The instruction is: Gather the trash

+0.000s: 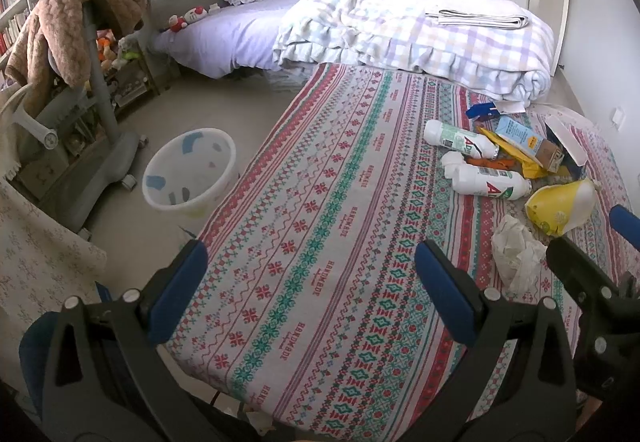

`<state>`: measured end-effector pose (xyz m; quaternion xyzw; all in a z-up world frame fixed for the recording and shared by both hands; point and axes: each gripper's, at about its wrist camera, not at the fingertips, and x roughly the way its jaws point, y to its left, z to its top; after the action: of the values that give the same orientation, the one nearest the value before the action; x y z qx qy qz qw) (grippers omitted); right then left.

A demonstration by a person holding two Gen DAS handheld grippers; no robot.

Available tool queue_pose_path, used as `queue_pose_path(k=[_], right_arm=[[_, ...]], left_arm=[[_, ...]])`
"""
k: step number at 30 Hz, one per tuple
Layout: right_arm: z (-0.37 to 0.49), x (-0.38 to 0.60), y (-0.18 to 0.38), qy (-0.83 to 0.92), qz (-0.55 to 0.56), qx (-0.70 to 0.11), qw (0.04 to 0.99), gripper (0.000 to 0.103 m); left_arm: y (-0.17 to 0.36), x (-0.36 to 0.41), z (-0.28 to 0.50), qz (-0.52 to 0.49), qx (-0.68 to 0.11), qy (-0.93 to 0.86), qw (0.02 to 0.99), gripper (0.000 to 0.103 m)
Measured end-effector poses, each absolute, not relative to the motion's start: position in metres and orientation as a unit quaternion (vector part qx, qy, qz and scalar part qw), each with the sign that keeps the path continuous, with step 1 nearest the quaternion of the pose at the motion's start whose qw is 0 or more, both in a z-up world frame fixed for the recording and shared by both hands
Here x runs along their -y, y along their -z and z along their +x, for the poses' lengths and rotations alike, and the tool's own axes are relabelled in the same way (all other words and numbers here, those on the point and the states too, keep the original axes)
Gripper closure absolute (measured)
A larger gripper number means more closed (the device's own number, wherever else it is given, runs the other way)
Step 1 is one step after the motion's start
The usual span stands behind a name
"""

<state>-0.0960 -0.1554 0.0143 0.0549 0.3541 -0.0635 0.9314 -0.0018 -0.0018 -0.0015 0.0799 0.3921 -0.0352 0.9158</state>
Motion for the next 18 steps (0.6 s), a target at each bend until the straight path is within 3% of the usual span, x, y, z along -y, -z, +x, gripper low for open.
queue_pose_path(k=[18], right_arm=[[-0.094,0.164,-0.013,0.057,0.080,-0.363,0.927,0.000]], left_arm=[[0.008,-0.001,0.003,0.072,-0.388,0.047,0.917,0.000]])
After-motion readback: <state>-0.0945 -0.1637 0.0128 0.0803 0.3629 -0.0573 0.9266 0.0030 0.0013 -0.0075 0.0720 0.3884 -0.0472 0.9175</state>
